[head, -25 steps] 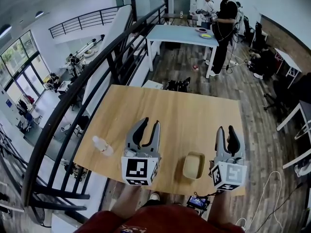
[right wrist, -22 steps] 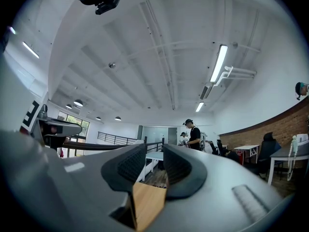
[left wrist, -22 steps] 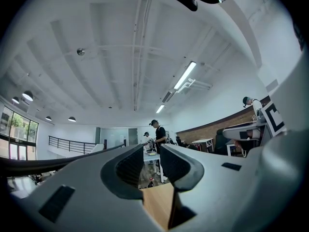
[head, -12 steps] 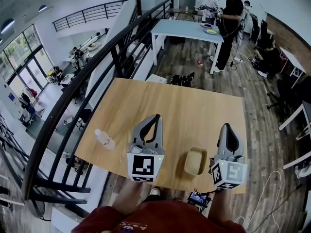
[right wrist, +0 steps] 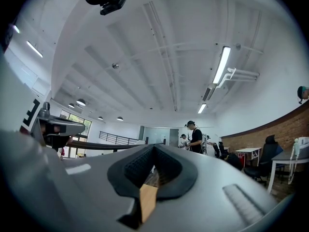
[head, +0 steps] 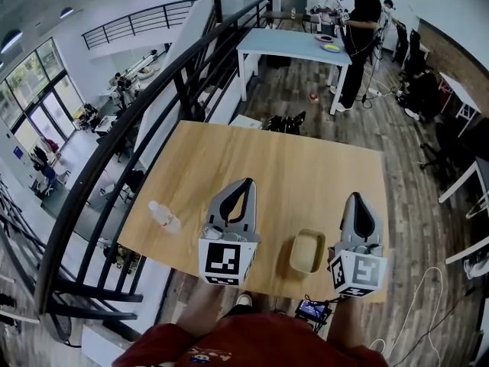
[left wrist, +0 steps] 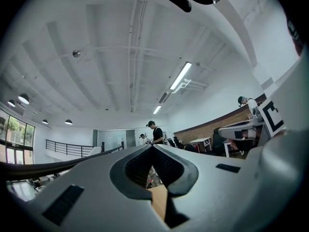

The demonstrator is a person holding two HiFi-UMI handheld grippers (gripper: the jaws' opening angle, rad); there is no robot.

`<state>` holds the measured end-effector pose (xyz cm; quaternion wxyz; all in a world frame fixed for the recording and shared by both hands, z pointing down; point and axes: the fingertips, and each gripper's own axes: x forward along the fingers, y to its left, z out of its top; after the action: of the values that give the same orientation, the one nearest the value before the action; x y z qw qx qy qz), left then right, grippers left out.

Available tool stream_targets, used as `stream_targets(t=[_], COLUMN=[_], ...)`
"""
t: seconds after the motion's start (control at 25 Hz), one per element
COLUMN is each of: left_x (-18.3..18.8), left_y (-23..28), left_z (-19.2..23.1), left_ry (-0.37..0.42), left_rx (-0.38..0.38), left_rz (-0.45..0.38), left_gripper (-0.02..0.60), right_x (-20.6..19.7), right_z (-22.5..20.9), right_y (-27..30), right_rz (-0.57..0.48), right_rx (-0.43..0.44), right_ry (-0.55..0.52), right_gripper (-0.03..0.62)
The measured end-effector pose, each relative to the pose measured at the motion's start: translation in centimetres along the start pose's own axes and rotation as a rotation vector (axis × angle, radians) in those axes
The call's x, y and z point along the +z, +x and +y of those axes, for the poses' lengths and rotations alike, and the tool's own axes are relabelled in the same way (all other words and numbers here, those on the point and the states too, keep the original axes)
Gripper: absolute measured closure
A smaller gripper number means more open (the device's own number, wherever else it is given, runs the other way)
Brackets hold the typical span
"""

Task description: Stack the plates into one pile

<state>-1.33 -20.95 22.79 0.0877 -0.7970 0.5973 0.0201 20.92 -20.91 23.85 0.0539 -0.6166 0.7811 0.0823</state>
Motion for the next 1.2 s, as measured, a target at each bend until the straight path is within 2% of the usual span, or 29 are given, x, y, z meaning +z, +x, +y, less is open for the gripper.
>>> stream_targets(t=[1.2], left_x=[0.13], left_y=[-0.24], left_z=[-0.31], left_ry=[-0.005], left_rx=[0.007], left_rz=[-0.004], left_gripper=[0.575], right_x=[0.27], right_z=[-0.65], right_y=[-0.51], right_rz=[-0.005], right_rx=[-0.023], right_ry=[-0.001], right_gripper=[0.583])
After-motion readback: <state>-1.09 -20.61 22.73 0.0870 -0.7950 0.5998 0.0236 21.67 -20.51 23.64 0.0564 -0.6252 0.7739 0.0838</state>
